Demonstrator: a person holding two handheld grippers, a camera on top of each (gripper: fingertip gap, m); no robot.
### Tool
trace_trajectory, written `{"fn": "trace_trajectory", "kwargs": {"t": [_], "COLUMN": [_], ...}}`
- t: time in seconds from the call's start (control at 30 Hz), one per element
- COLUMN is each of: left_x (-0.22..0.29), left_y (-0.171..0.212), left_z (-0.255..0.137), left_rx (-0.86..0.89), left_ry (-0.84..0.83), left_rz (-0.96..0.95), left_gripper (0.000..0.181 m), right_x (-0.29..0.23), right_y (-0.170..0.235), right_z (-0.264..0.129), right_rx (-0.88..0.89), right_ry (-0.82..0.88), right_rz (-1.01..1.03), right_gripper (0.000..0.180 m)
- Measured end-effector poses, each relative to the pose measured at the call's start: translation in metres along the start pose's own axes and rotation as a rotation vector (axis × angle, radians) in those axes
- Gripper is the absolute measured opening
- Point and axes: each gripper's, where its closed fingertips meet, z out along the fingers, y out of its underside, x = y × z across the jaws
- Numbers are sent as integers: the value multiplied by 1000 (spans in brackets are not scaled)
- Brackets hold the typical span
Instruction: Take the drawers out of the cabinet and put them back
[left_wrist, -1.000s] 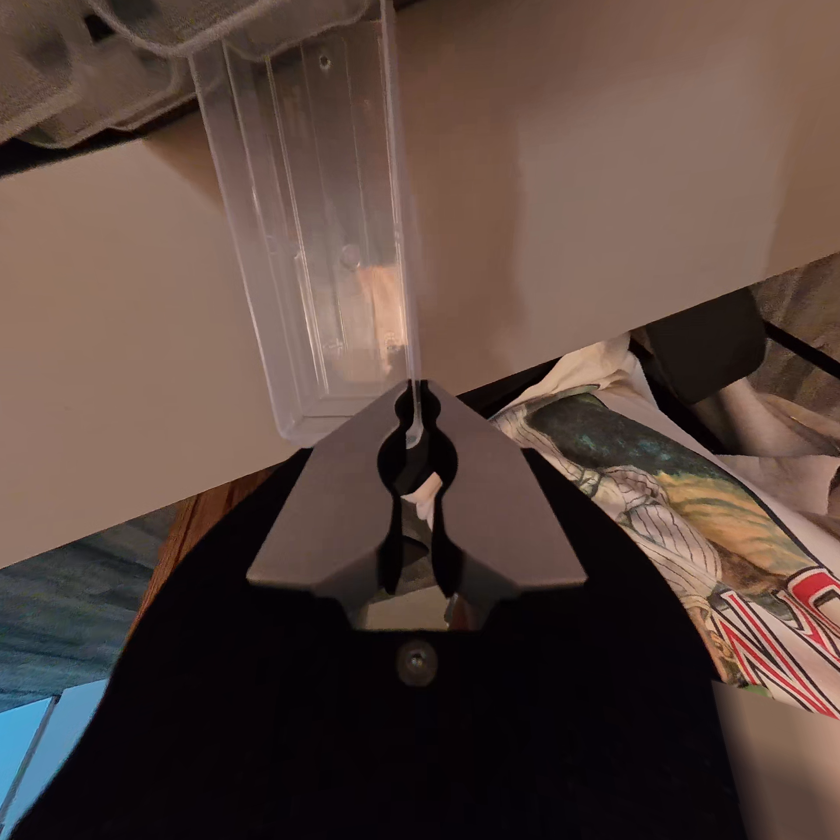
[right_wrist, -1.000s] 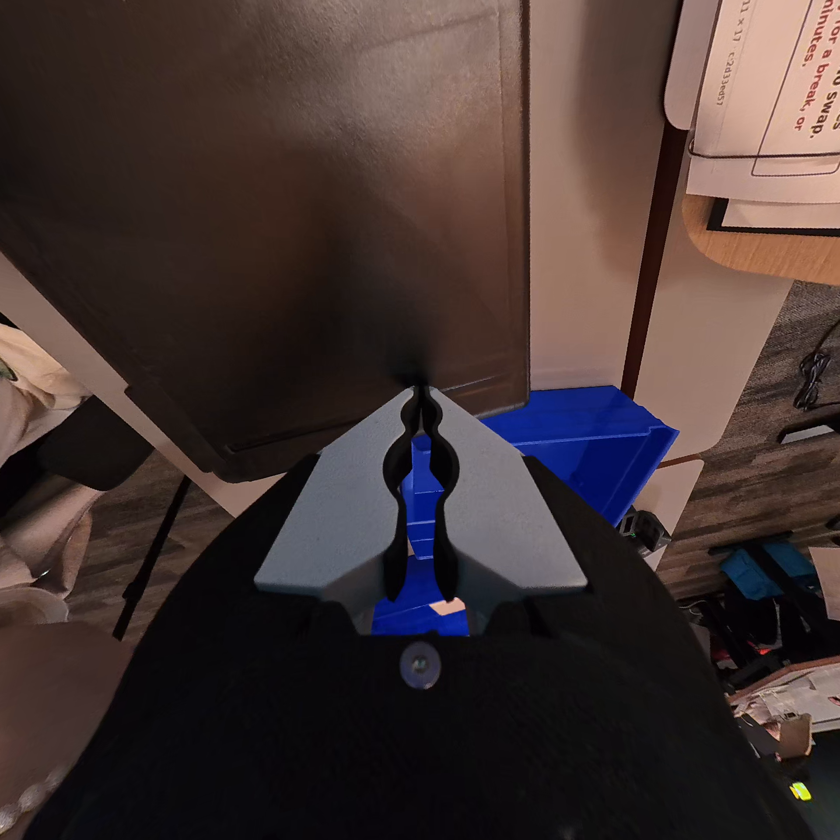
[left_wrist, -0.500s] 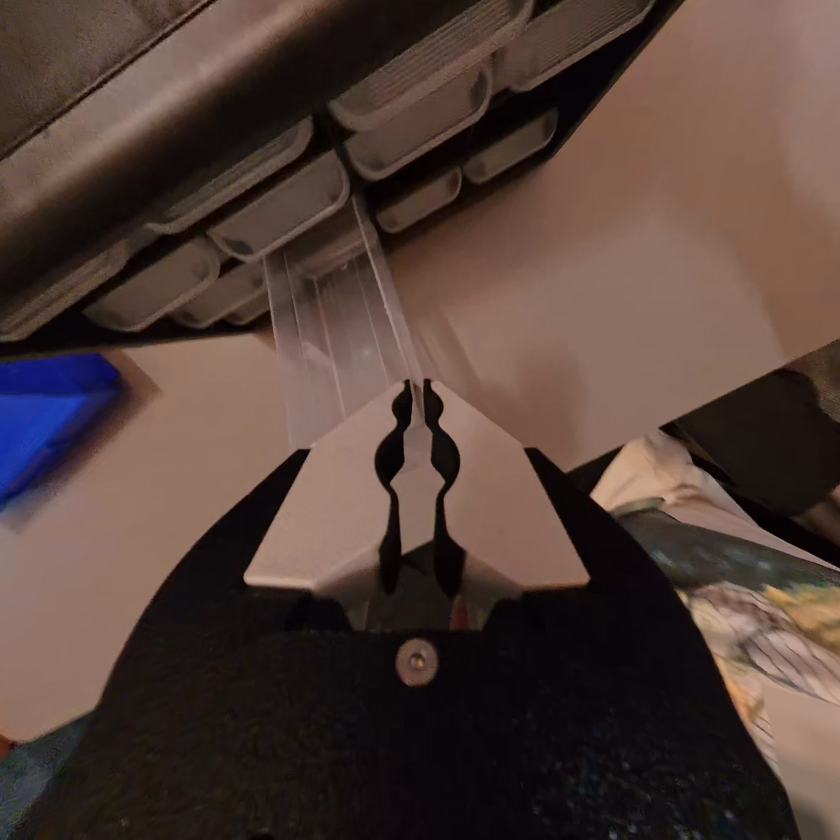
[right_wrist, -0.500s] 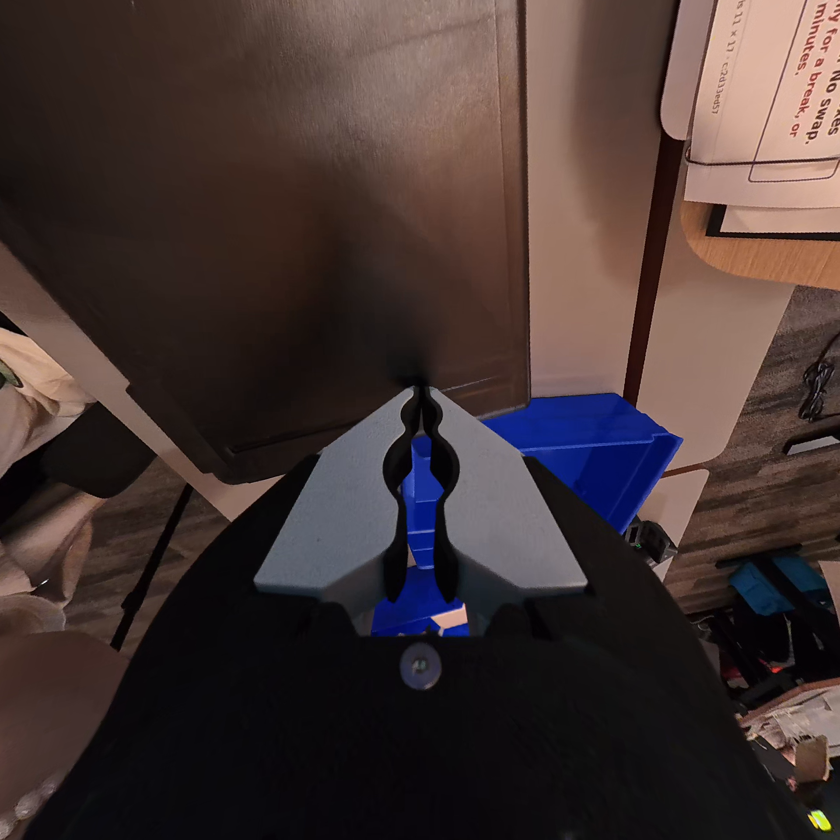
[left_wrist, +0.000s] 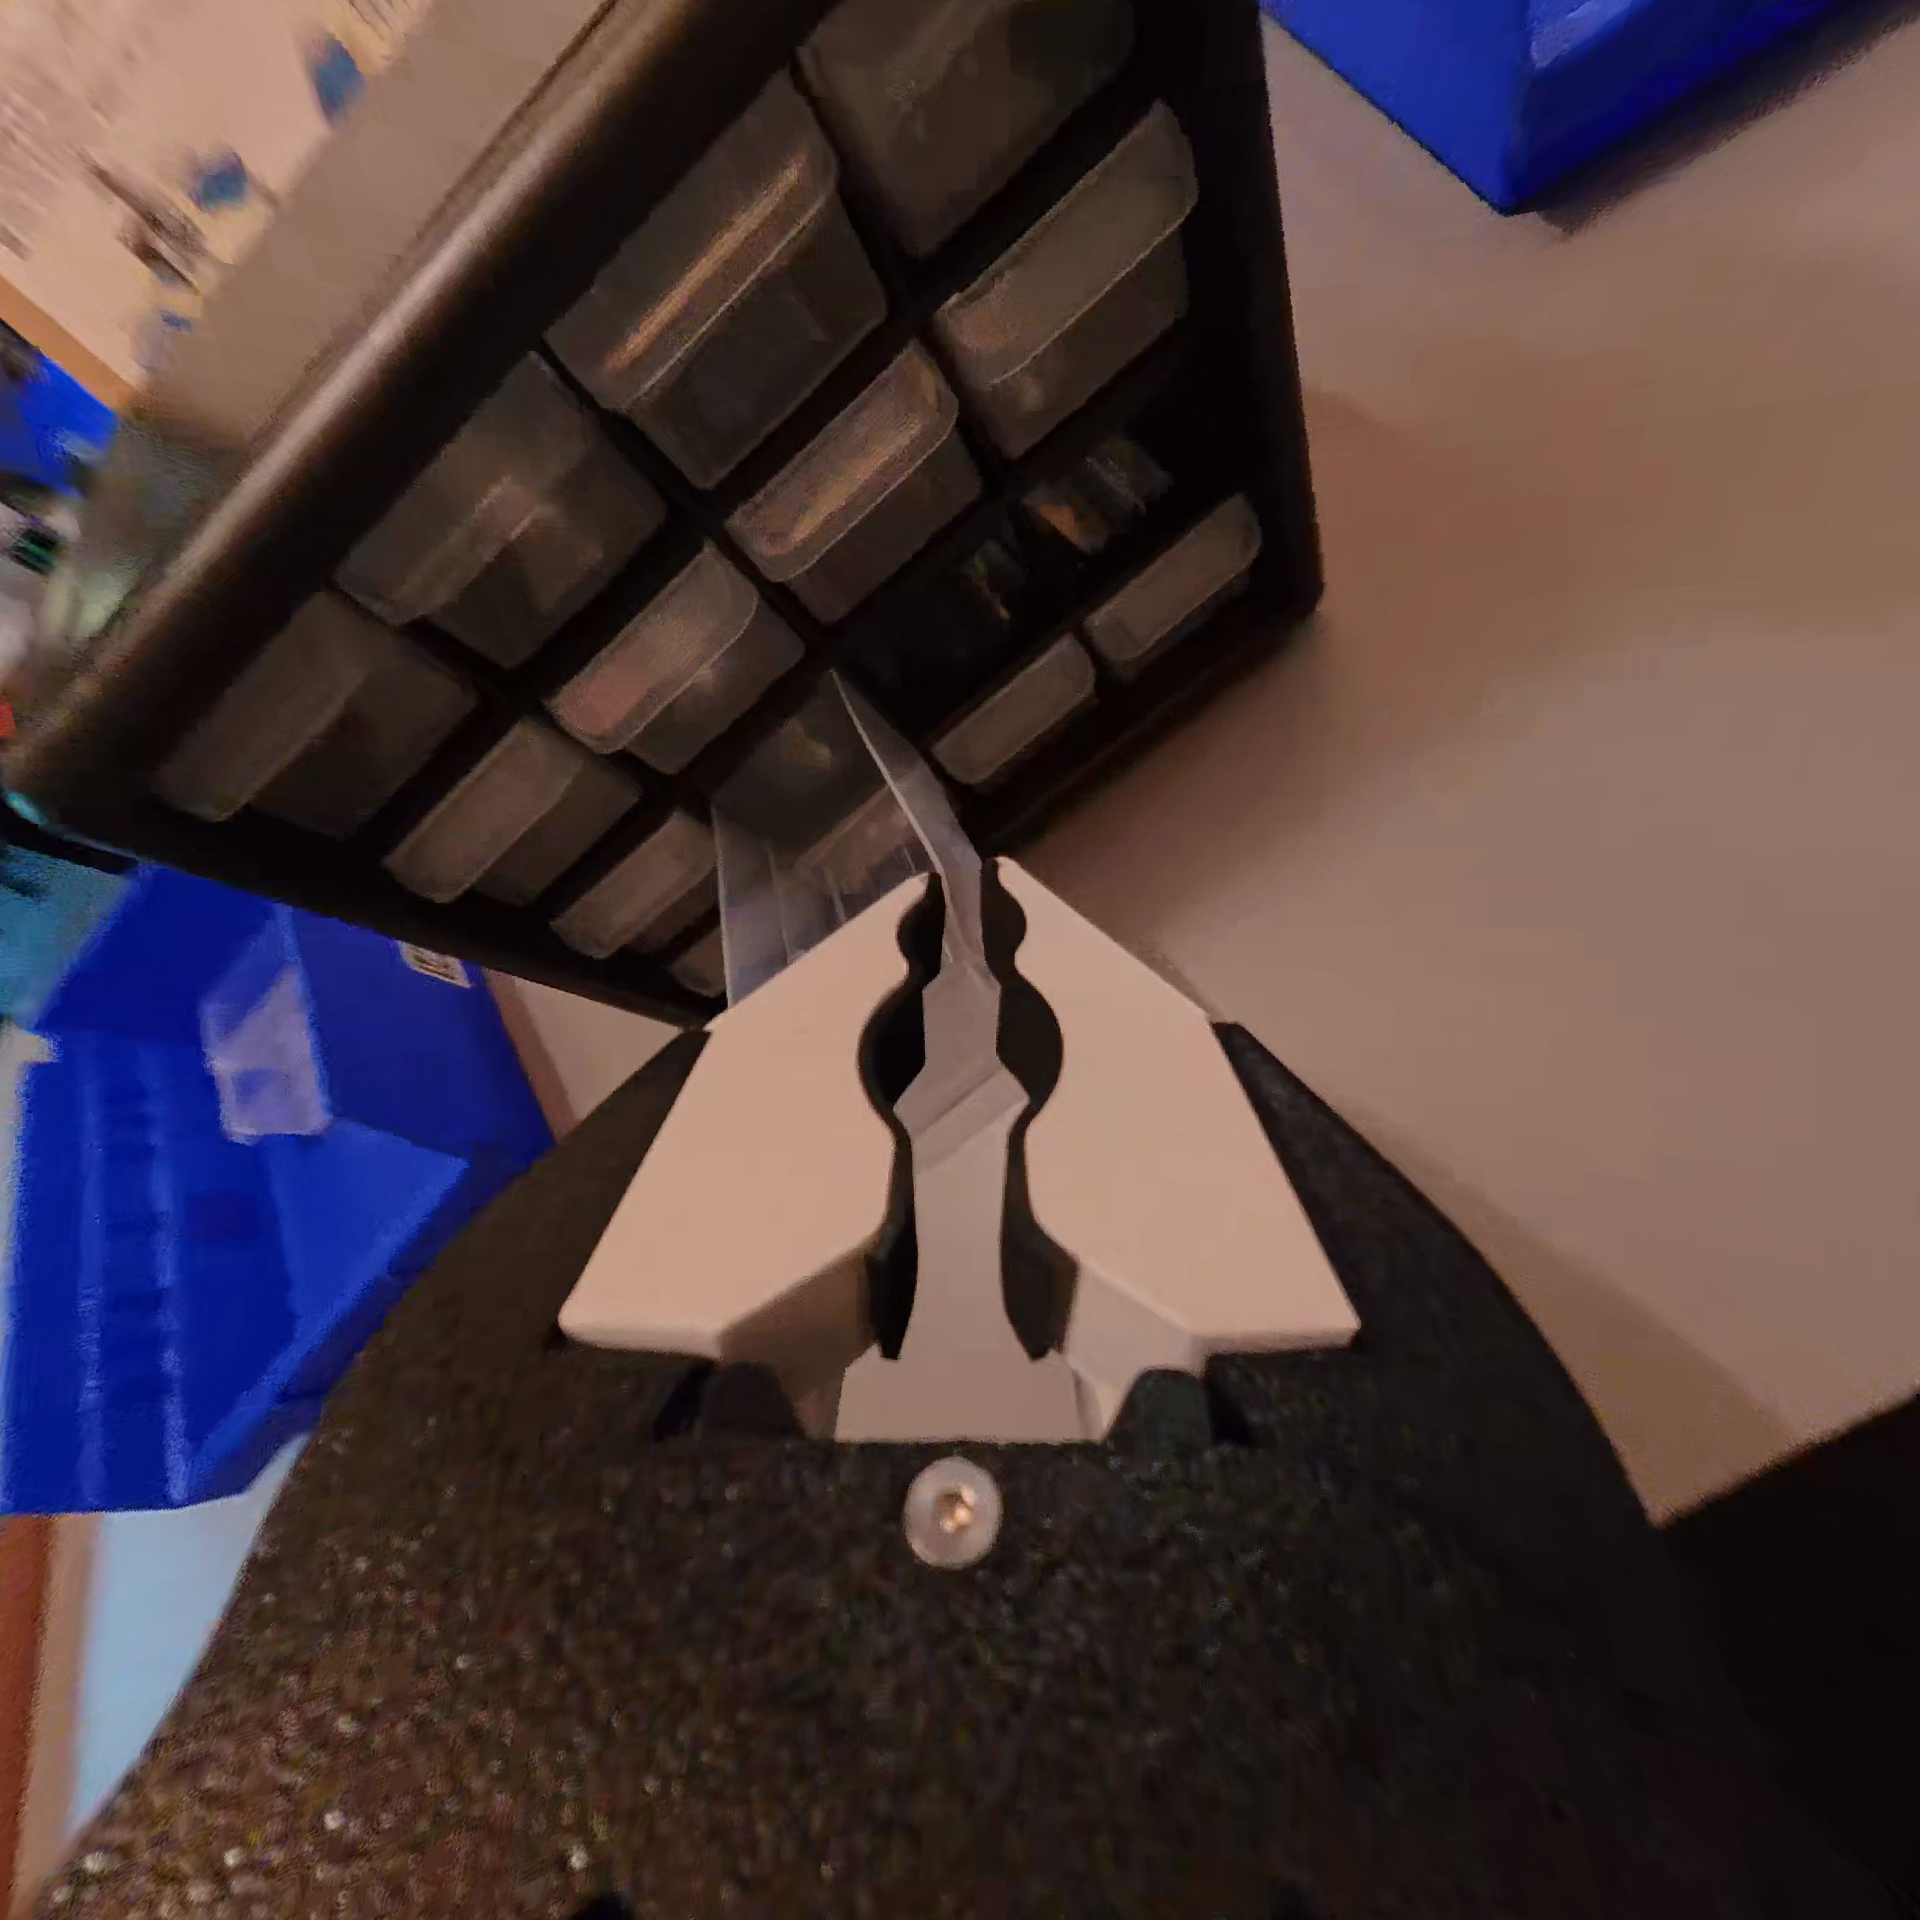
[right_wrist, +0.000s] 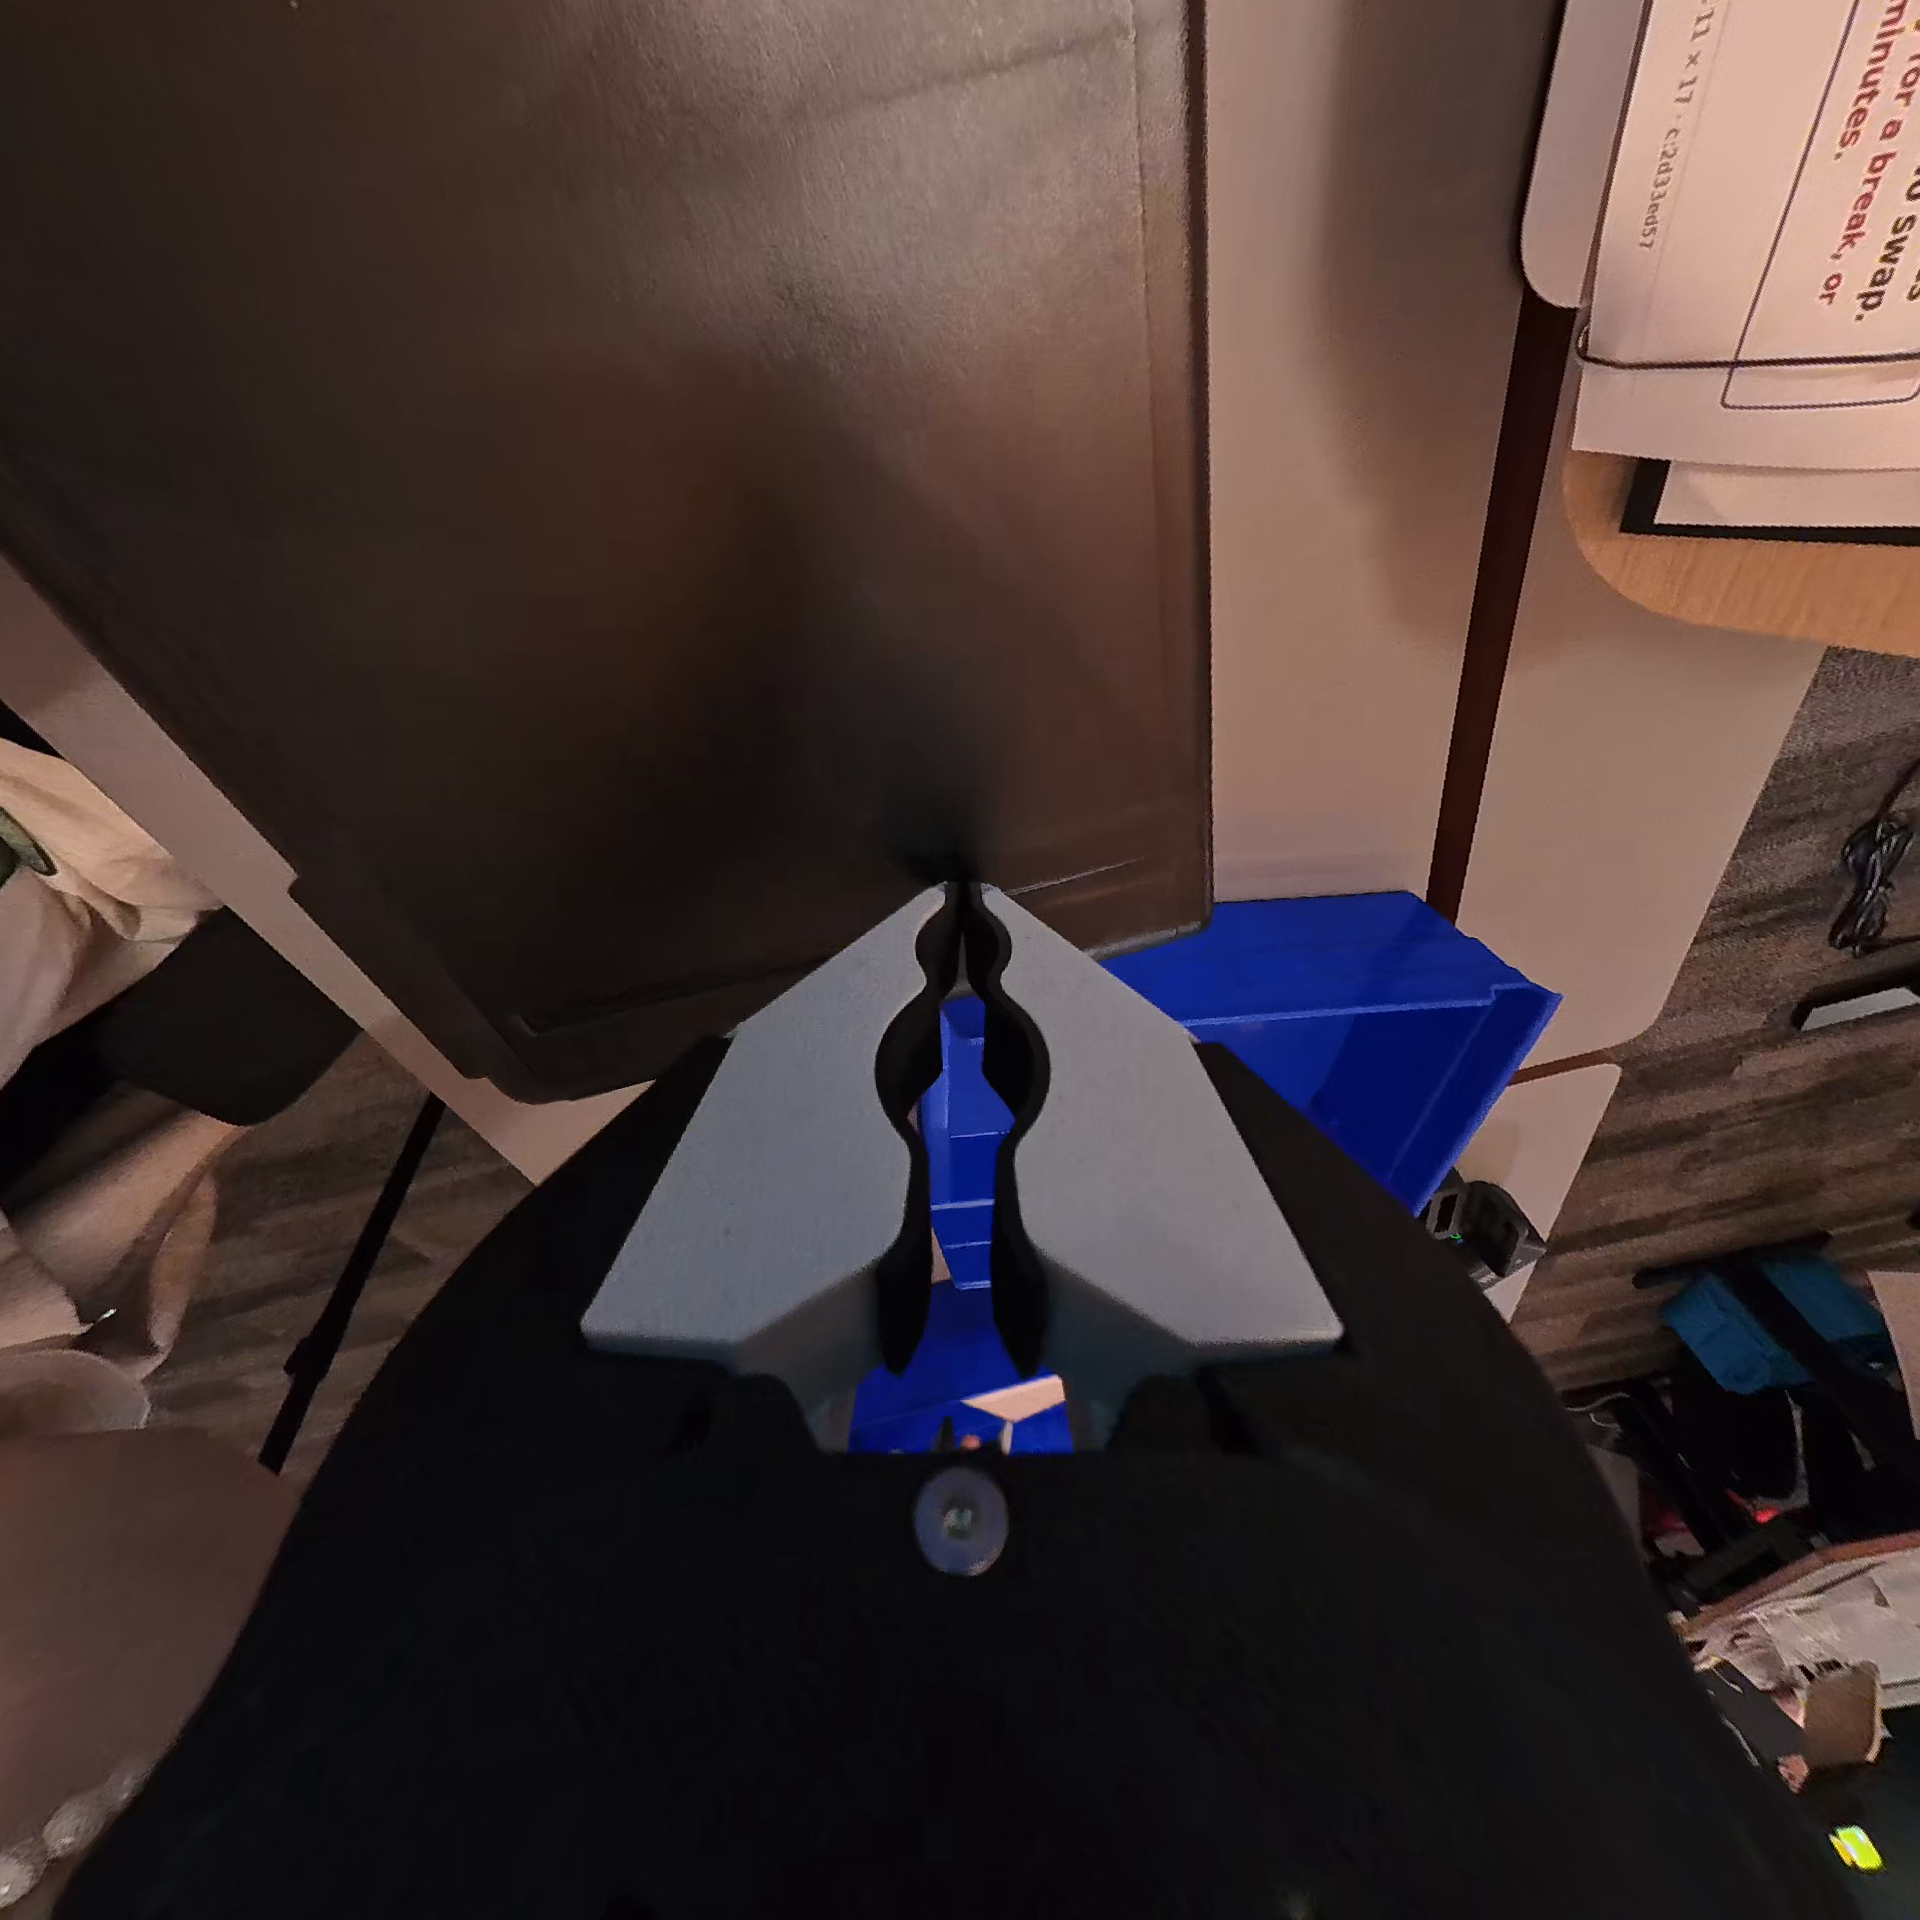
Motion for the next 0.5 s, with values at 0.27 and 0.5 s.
{"fn": "trace_trajectory", "kwargs": {"t": [0.27,0.5], "left_x": [-4,-4], "left_y": [9,-4], "left_z": [6,13], "left_rx": [148,298], "left_ry": [-302,-460], "left_rz": [350,436], "left_gripper": [3,0], "right_x": [0,0], "right_y": [0,0], "right_z": [0,0], "right_rx": [27,23], "right_ry": [-12,-26], "right_rz": [15,19], "right_gripper": [0,0]}}
